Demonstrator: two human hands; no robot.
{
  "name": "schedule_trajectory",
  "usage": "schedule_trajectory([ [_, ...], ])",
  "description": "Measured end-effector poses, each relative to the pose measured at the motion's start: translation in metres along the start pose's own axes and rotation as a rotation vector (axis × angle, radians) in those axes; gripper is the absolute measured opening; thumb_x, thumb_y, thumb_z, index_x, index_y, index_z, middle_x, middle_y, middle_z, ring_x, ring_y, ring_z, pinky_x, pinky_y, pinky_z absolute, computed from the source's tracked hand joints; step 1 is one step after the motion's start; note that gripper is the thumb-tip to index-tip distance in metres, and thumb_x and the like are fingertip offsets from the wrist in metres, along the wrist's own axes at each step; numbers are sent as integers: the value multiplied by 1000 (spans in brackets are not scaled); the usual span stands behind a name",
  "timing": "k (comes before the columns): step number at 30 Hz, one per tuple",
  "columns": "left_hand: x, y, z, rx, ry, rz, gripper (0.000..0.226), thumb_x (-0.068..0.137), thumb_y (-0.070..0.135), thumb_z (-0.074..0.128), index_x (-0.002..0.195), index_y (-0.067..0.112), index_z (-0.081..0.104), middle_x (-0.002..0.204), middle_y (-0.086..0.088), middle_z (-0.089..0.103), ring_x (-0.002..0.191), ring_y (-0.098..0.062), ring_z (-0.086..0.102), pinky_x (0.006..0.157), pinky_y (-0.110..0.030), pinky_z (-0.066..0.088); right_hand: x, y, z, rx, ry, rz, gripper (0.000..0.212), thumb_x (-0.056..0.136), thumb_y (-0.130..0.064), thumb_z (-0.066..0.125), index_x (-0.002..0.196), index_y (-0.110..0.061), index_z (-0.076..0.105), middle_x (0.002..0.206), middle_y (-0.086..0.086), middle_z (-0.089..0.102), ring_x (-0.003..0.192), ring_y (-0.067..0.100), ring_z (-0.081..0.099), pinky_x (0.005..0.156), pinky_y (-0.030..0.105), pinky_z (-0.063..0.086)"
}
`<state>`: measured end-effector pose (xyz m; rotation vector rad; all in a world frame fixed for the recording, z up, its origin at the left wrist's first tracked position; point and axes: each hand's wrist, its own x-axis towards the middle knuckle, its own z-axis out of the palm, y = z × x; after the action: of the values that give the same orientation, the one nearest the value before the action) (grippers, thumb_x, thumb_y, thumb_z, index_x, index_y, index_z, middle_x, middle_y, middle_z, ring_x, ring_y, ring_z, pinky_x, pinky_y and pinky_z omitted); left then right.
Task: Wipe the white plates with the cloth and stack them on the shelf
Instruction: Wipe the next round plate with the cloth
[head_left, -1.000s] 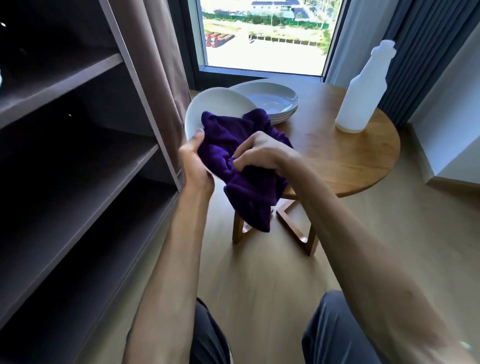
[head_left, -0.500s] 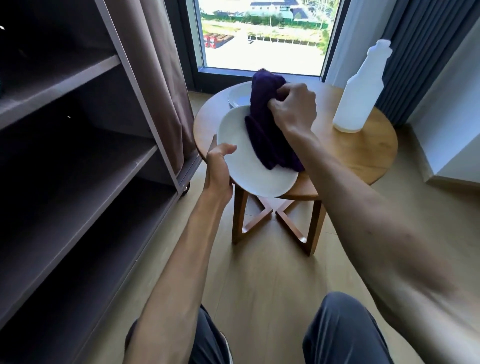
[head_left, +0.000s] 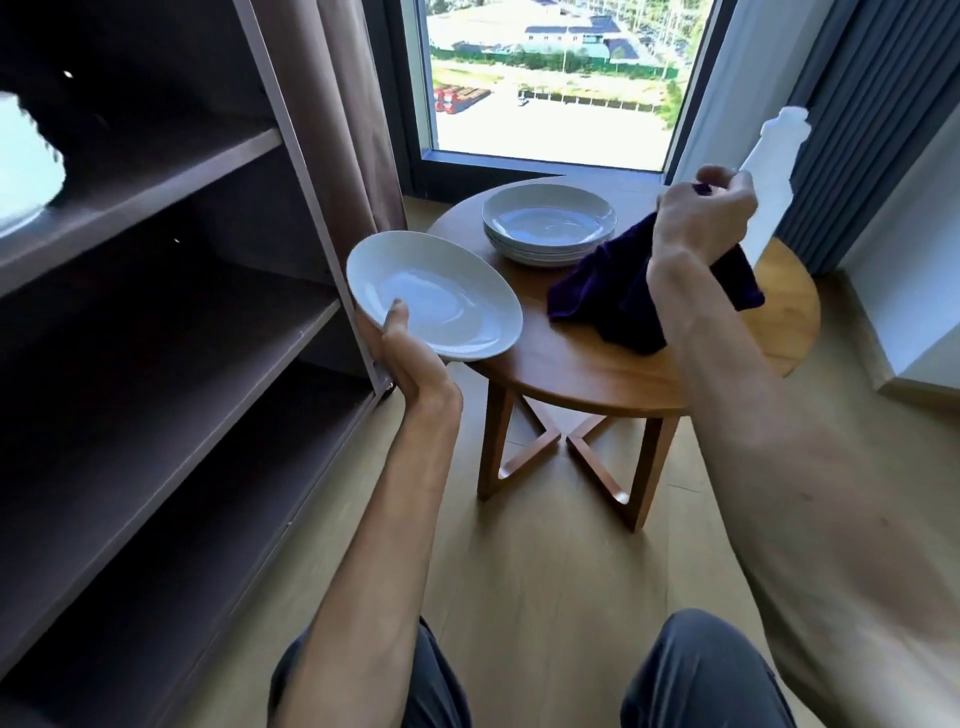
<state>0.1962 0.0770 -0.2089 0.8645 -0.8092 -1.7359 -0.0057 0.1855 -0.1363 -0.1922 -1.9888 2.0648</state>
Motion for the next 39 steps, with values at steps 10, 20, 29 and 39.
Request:
schedule_trajectory([
  [10, -8, -15, 12, -135, -57, -245, 45, 96, 18, 50, 140, 21, 54, 118, -8, 69, 107, -28, 67, 66, -29, 60, -71, -17, -4, -164, -1334, 31, 43, 91, 14, 56, 124, -10, 68, 108, 15, 76, 100, 23, 75, 85, 39, 62],
  [20, -18, -17, 22, -398, -53, -355, 34, 90, 11, 43, 115, 21, 63, 110, -12, 69, 102, -35, 66, 87, -43, 58, -71, 44, -12, -363, -592, 9, 80, 61, -56, 85, 128, -19, 62, 119, 1, 69, 112, 23, 64, 100, 40, 53],
  [29, -29, -20, 36, -286, -207, -296, 30, 83, 4, 40, 93, 13, 66, 92, -8, 67, 89, -31, 63, 97, -44, 50, -68, 61, -19, 100, -647, 574, 53, 63, 2, 85, 113, 2, 67, 102, 20, 76, 88, 37, 75, 78, 53, 63],
  [39, 4, 1, 20, 20, -483, -103, 70, 71, 16, 60, 141, 11, 53, 129, -12, 68, 118, -32, 65, 91, -42, 58, -75, 51, -18, 221, -435, 425, 22, 76, -2, 82, 79, -10, 61, 82, 7, 68, 79, 28, 68, 78, 42, 61],
])
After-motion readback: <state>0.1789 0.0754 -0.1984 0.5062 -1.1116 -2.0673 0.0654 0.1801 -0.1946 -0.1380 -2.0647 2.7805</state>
